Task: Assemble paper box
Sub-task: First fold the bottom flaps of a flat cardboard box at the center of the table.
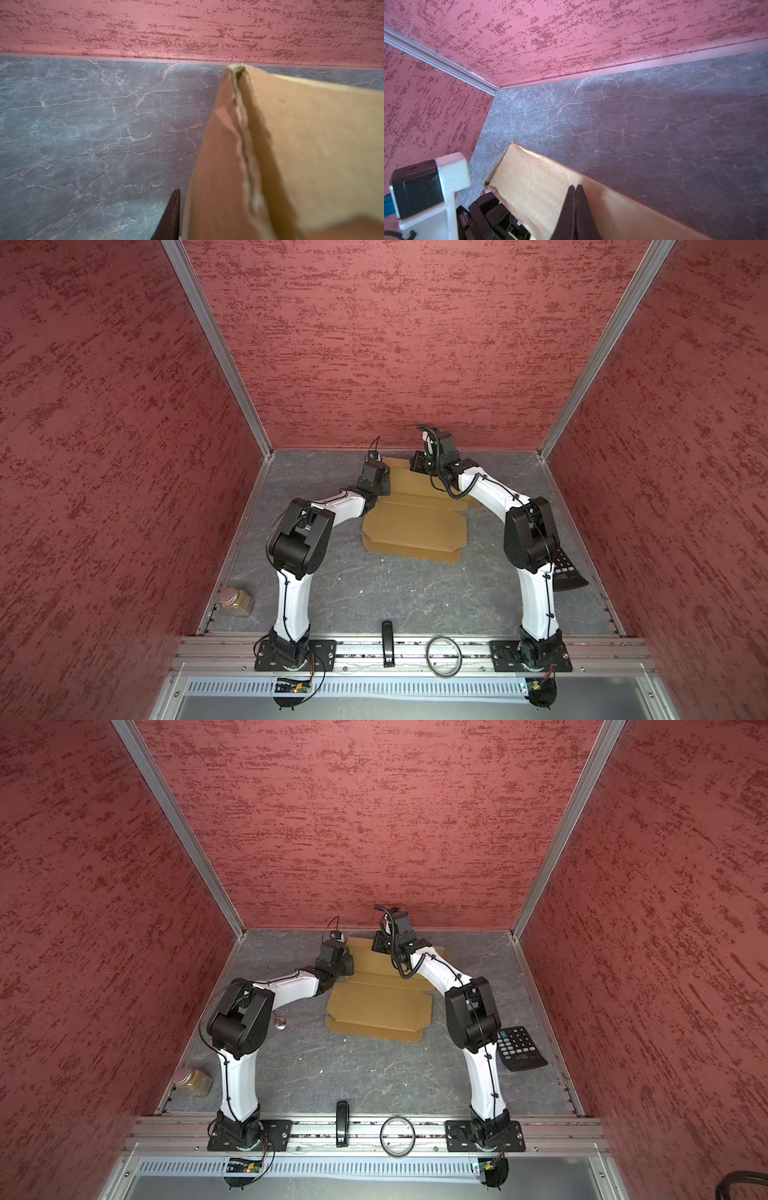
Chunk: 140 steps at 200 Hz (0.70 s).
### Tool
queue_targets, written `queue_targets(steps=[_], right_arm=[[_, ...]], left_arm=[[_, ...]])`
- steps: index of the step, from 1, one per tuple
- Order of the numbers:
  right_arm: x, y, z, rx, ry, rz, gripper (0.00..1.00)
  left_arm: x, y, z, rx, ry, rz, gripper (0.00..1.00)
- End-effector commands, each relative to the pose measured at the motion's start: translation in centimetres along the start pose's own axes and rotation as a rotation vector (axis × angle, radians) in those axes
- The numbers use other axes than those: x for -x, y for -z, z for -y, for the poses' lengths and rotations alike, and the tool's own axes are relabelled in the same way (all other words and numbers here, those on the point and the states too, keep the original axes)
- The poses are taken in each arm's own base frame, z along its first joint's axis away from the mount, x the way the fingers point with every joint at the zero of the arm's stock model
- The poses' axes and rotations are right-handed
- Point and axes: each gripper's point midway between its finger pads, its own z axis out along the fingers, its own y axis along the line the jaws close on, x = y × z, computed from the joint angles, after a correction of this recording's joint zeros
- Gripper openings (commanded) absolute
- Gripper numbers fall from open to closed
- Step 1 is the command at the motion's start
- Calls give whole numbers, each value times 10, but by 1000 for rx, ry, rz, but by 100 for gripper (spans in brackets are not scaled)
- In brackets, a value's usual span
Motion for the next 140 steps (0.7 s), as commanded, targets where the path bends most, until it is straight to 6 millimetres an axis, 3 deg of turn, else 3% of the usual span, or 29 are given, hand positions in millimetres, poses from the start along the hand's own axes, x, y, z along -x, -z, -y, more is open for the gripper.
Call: queue_targets(steps=[1,140], right_arm=[[-9,6,4,-14,-18,-32,5],[-13,2,5,-2,-42,-41,6]], left_arm=[[-1,-5,-3,30,-18,1,19],[-6,-2,1,53,-61,21,5]])
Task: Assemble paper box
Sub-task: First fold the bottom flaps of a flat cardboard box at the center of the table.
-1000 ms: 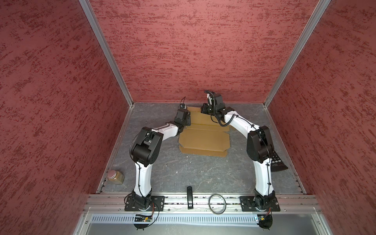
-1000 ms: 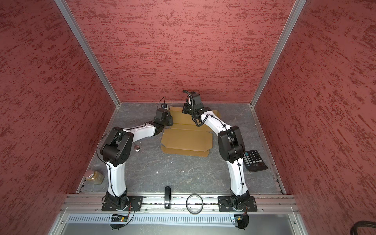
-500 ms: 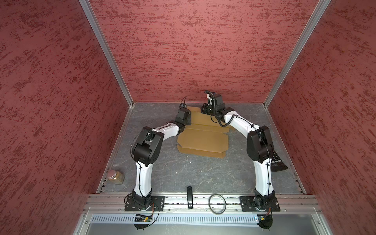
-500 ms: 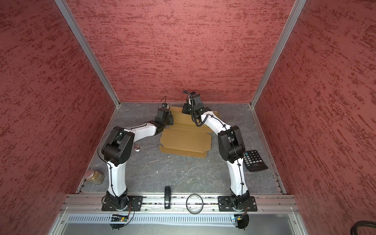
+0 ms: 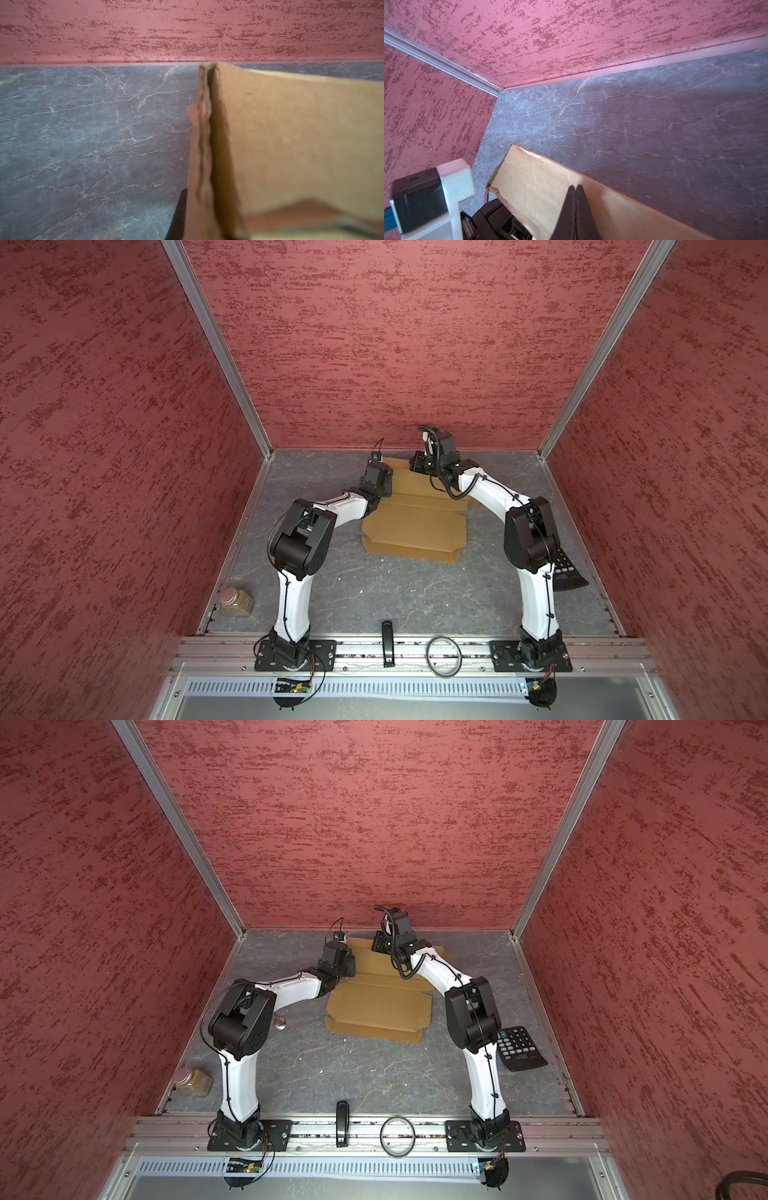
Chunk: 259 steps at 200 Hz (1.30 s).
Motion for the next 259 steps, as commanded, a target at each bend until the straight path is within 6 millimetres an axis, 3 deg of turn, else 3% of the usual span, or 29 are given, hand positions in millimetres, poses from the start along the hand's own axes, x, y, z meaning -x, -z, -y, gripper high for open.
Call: queue_targets(steps=[1,16,116,147,259], right_arm=[[-12,3,7,-17,-25,-44,6],[-13,2,7,-18,-27,-47,6],[-17,0,10,-15,-42,-51,7],[-18,-1,10,-15,-44,-53,7],[-15,0,8,-10,-45,-49,7]], left_arm=[[-6,-4,-3,25,-11,3,4],[-6,-4,-2,30,-19,3,0],[-3,-1,10,30,-40,17,0],[-7,-2,13,10,-45,9,16],[-18,-5,5,44,-67,-58,29]])
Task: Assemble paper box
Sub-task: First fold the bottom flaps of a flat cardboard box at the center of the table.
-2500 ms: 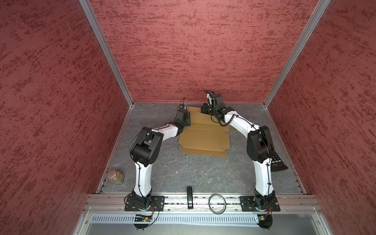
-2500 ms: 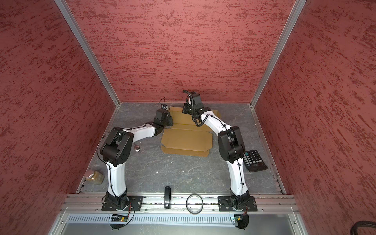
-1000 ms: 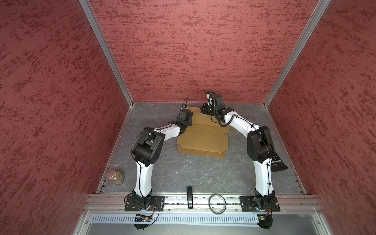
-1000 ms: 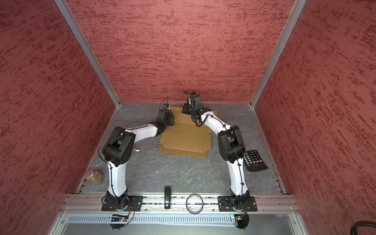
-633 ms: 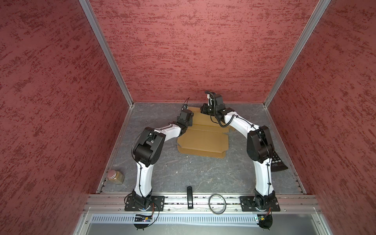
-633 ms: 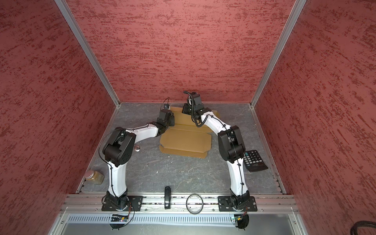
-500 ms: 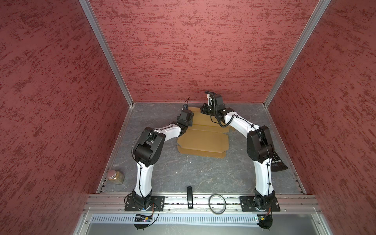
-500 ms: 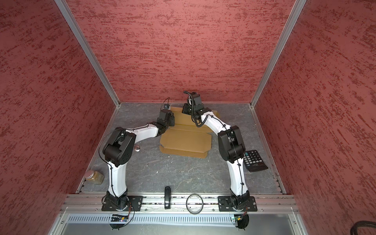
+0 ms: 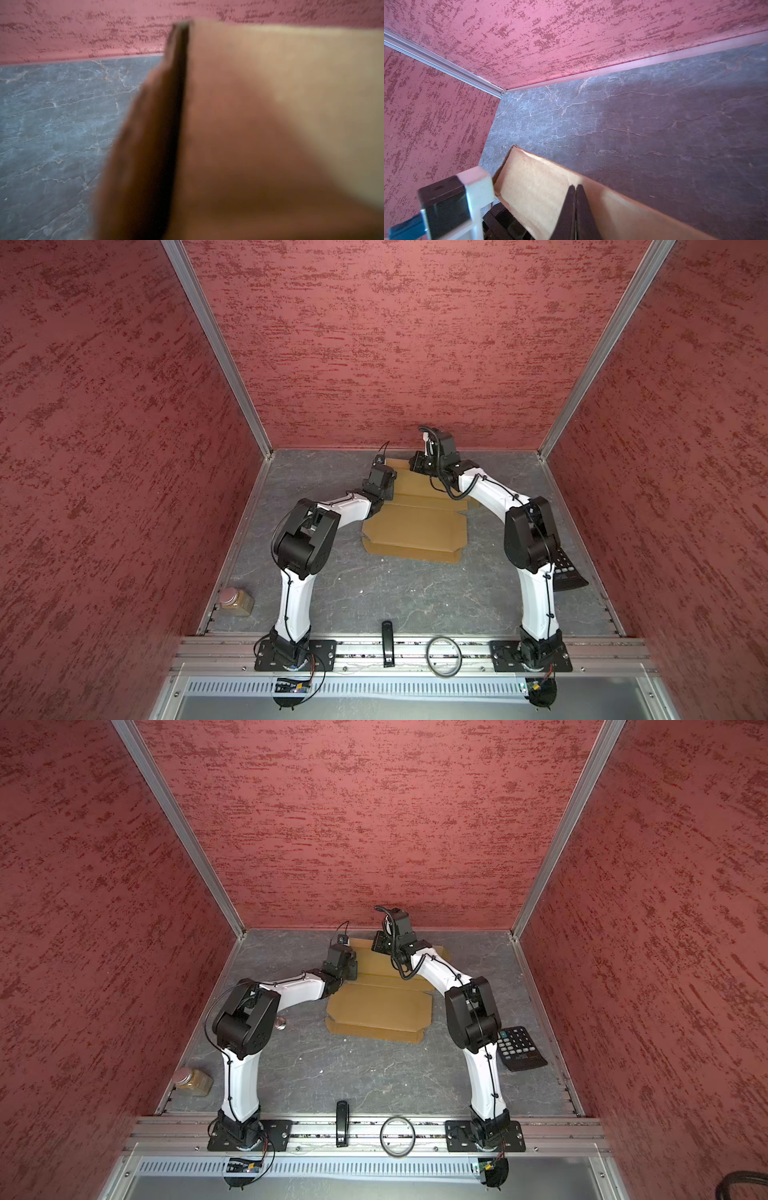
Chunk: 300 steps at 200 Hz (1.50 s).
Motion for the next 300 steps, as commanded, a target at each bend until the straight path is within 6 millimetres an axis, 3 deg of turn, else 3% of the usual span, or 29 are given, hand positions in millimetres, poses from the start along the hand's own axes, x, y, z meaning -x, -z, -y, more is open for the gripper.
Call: queue_targets(steps=[1,151,300], right_arm=[[-14,1,10,-25,-22,-47,7],[-10,1,6,-17,-21,-46,7],[-13,-1,6,-11,-28,-52,7]], left_arm=[[-1,-3,1,10,-8,-17,29],[-9,-14,-8,71,-40,-101,19],[-8,-17,-10,80,-35,-110,2]])
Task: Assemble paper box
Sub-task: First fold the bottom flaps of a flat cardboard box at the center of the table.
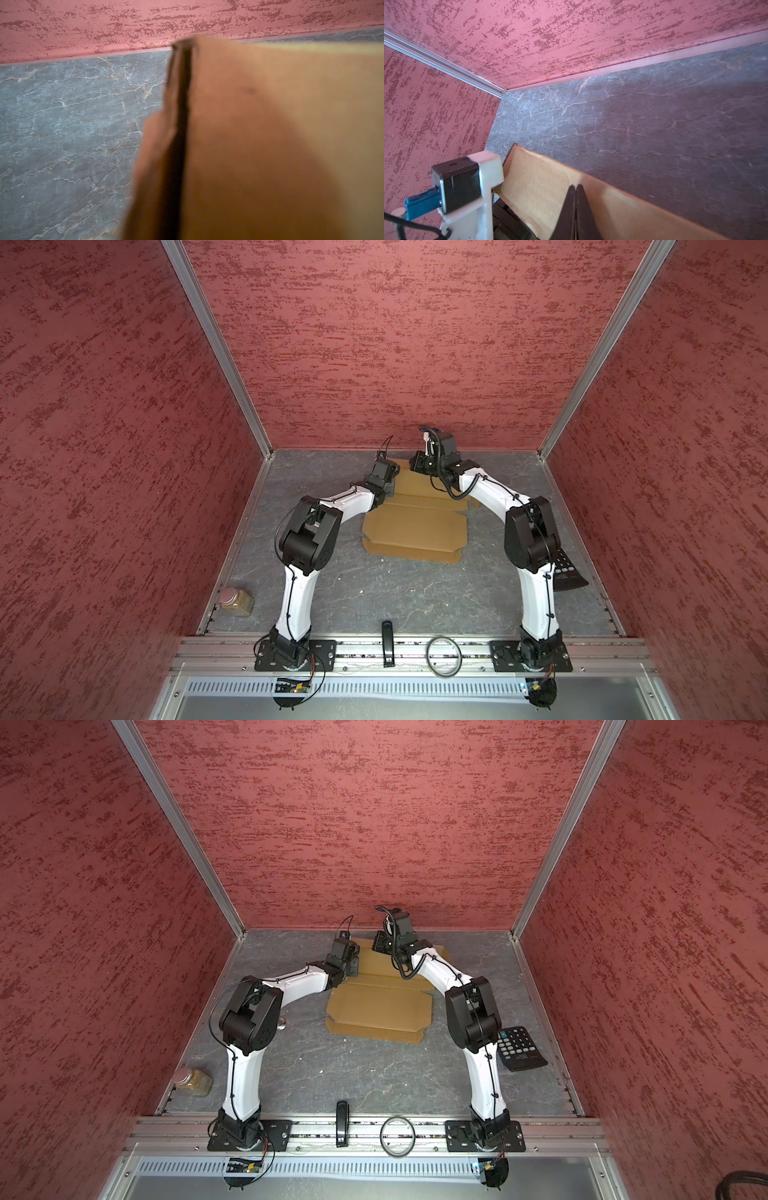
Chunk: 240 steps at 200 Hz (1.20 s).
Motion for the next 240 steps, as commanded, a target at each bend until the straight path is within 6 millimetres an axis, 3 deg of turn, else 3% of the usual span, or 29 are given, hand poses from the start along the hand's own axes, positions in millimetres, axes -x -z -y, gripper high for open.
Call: queue_targets(steps=[1,30,84,240], right_arm=[[-11,-1,7,-18,-26,-46,7],[-11,0,7,-18,-26,-46,7],[-13,-1,9,-20,-26,-48,7],[-13,5,7,-25,-29,-40,10]], left_arm=[[-14,-9,-4,23,-17,-47,2],[-14,-9,-5,24,-13,-45,4],[-12,-6,-7,27,8,-30,24],[-9,15,-14,-80,163,12,36]])
